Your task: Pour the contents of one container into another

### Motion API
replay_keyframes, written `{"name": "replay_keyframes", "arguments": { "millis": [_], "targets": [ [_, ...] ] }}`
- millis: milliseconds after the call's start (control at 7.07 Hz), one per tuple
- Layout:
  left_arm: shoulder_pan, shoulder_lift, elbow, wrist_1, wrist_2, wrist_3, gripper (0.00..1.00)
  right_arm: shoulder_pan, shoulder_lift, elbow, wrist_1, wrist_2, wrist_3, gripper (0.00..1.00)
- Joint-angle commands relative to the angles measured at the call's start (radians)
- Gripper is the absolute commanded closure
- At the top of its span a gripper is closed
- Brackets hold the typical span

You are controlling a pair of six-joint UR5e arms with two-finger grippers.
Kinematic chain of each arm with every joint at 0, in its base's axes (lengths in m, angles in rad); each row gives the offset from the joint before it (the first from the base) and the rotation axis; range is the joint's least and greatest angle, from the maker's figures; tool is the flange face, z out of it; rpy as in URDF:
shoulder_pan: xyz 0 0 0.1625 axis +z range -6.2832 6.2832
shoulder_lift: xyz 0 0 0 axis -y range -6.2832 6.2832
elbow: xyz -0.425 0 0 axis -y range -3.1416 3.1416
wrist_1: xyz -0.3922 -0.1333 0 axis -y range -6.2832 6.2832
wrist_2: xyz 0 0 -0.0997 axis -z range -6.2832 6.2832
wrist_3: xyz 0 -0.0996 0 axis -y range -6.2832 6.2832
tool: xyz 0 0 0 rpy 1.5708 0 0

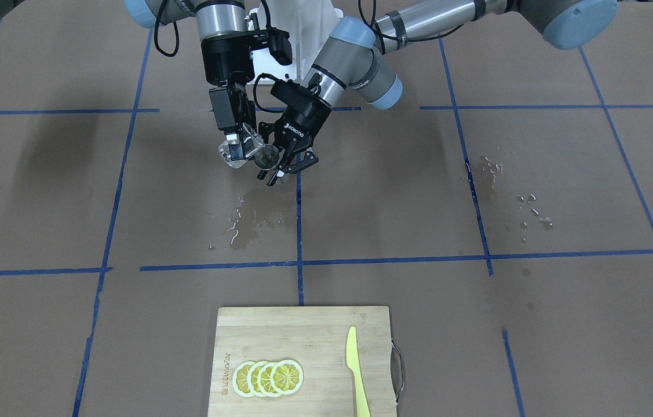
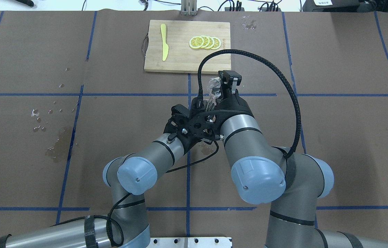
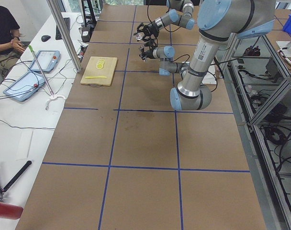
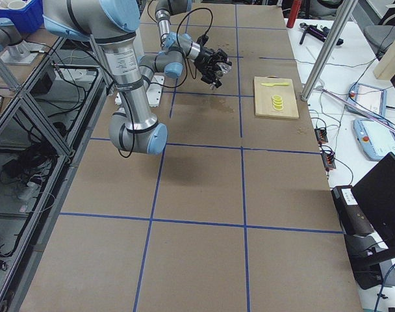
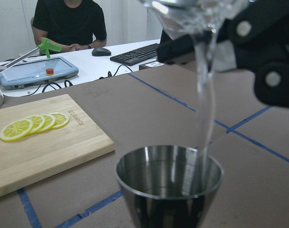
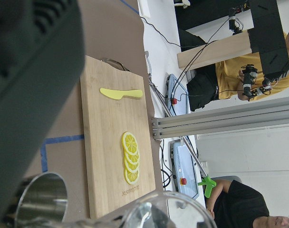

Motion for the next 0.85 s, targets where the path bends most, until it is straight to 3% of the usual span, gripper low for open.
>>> {"name": "replay_keyframes", "arguments": {
  "millis": [0, 707],
  "targets": [
    [0.000, 0.000, 0.000, 0.000, 0.000, 0.000, 1.00, -0.001, 0.001, 0.000, -0.004, -0.020, -0.036, 1.00],
    [0.000, 0.000, 0.000, 0.000, 0.000, 0.000, 1.00, -0.004, 0.027, -0.003, -0.056, -0.076, -0.064, 1.00]
  ]
}}
